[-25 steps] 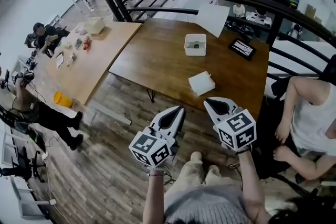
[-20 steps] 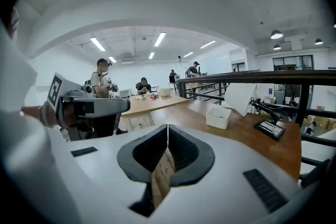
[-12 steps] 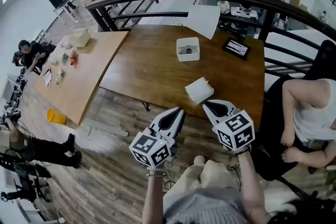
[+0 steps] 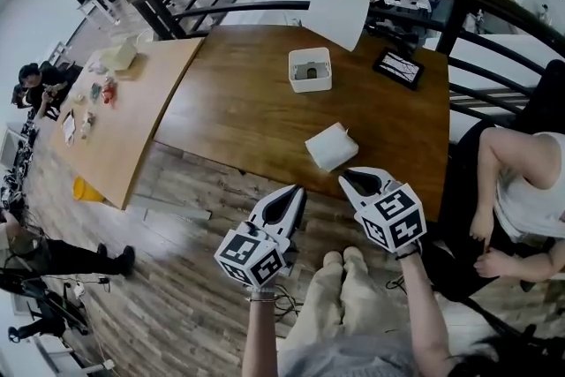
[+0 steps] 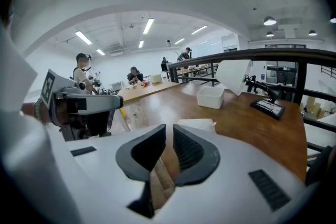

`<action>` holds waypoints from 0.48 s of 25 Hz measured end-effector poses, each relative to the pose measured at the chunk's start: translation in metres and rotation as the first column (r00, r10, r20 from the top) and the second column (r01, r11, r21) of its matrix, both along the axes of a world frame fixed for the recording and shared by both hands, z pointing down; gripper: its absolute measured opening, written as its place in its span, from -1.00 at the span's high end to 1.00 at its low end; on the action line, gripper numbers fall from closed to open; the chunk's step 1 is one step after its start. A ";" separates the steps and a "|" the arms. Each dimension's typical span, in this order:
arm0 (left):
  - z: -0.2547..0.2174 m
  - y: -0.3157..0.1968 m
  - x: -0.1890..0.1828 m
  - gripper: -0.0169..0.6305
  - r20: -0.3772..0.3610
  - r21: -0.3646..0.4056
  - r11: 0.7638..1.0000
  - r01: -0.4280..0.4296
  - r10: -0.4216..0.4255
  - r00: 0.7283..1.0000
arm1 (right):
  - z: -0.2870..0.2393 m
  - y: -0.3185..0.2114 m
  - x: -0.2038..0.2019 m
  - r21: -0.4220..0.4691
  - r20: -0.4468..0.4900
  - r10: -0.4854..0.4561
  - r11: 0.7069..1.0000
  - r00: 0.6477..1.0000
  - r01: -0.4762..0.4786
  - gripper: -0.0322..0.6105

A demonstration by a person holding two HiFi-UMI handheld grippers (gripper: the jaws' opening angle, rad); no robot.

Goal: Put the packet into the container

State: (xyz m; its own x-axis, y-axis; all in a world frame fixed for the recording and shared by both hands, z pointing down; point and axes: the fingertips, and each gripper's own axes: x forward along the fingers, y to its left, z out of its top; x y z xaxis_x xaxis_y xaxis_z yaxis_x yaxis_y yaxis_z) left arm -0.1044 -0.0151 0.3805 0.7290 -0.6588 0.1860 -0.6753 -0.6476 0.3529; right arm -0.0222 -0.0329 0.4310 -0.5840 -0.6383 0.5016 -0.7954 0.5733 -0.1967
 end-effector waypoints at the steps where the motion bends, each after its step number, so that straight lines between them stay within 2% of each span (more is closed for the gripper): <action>1: 0.002 -0.001 0.000 0.93 0.000 -0.004 1.000 0.005 -0.005 1.000 | 0.003 -0.002 0.002 -0.009 0.001 -0.004 1.000 1.000 0.004 0.79; 3: 0.010 -0.002 0.001 0.93 0.000 -0.011 1.000 0.013 -0.013 1.000 | 0.012 -0.008 0.007 -0.024 0.002 -0.010 1.000 1.000 0.010 0.67; 12: 0.057 -0.022 0.010 0.93 0.029 -0.022 1.000 0.020 -0.019 0.999 | 0.062 -0.057 0.032 -0.029 -0.022 -0.048 0.998 0.999 0.048 0.47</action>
State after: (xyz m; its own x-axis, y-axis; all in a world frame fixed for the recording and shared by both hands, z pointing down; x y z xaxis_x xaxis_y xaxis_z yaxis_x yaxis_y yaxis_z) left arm -0.0942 -0.0370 0.4375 0.7102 -0.6682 0.2215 -0.6977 -0.6262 0.3479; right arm 0.0098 -0.0900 0.4930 -0.6017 -0.5949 0.5329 -0.7717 0.6052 -0.1956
